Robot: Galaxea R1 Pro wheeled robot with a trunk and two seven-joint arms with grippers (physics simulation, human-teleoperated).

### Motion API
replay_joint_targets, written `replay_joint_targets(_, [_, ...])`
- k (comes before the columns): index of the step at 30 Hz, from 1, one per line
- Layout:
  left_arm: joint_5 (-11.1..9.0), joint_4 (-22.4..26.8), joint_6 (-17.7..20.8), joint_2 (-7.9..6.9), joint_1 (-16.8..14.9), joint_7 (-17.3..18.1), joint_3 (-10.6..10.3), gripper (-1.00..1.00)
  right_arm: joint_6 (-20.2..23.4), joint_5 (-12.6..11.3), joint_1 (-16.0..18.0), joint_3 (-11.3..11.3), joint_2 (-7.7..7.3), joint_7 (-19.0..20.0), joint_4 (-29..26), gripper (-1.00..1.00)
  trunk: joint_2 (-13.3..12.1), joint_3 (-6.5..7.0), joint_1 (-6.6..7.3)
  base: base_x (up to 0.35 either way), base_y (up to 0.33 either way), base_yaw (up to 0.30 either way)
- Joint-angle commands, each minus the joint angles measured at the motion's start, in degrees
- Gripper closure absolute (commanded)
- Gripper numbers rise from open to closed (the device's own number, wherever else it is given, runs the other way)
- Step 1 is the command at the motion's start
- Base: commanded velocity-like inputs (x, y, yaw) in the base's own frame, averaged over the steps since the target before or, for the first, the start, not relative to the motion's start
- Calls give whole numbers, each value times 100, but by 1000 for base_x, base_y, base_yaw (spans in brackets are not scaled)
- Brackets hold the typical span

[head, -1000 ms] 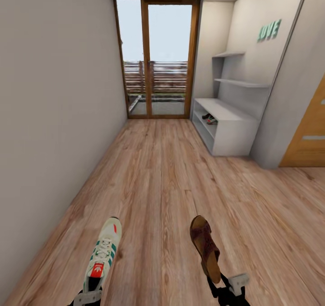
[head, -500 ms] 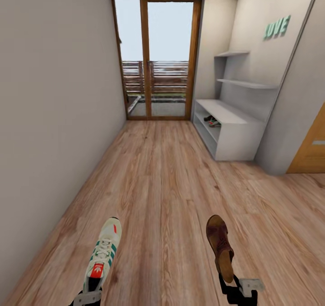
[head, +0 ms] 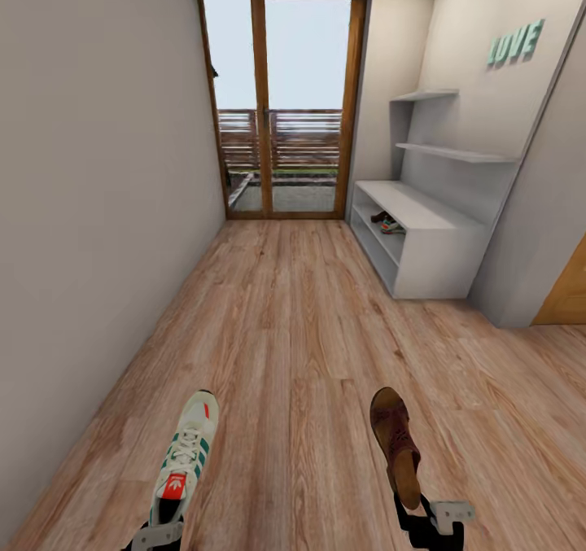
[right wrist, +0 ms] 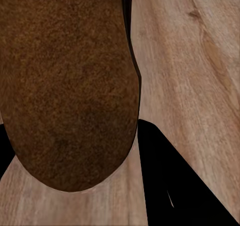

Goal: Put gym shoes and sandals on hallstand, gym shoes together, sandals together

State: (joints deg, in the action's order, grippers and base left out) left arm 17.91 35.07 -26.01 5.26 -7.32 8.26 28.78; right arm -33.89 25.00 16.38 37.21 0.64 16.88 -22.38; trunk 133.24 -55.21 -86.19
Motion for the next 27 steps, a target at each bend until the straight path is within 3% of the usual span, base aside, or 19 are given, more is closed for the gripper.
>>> replay_joint_targets(1, [29, 5, -18, 9, -6, 52, 49, 100, -4, -4, 5, 49, 6, 53, -11, 100, 2, -5, -2, 334, 0, 0])
replay_joint_targets(27, [31, 5, -18, 2, -6, 52, 50, 100, 5, -13, 5, 67, -2, 43, 4, 100, 2, -5, -2, 334, 0, 0])
